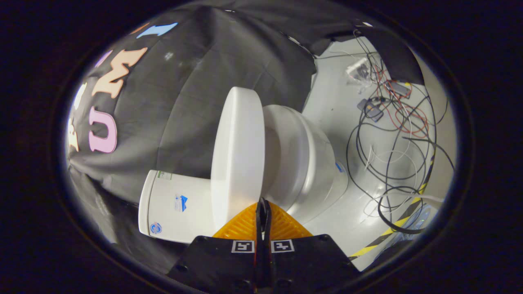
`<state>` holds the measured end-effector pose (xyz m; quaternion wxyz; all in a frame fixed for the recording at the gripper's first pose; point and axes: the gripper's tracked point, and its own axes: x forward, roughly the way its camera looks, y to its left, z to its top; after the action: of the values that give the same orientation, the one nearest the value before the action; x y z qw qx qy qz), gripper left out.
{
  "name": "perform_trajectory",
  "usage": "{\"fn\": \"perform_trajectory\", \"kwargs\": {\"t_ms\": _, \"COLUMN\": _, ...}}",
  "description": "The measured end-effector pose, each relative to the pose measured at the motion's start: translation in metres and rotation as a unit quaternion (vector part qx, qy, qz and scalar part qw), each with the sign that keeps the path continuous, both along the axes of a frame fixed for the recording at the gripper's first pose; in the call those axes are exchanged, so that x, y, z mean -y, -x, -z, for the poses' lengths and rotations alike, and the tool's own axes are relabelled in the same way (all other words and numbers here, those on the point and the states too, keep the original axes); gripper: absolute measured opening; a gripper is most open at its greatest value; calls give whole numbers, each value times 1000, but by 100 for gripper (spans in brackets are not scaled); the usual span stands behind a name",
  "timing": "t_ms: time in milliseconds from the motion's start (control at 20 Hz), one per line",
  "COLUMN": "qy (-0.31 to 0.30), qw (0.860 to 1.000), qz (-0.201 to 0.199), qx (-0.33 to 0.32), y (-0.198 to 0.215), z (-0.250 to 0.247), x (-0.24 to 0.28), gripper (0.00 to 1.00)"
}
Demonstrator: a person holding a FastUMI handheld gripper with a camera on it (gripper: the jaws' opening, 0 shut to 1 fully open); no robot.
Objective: Open the toilet lid.
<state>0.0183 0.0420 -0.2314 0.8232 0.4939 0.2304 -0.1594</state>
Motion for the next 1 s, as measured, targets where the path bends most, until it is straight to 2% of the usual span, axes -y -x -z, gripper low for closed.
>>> {"fn": "perform_trajectory", "kwargs": {"t_ms": 700, "qy": 141, "qw": 990, "qz": 1, "qx": -25, "y": -8, "z": -74, "x": -26, "gripper": 1}}
{"fn": "perform_trajectory", "kwargs": {"t_ms": 1000, "qy": 164, "qw": 986, "qz": 21, "qx": -35, "y": -11, "z": -84, "x": -32, "gripper": 0}}
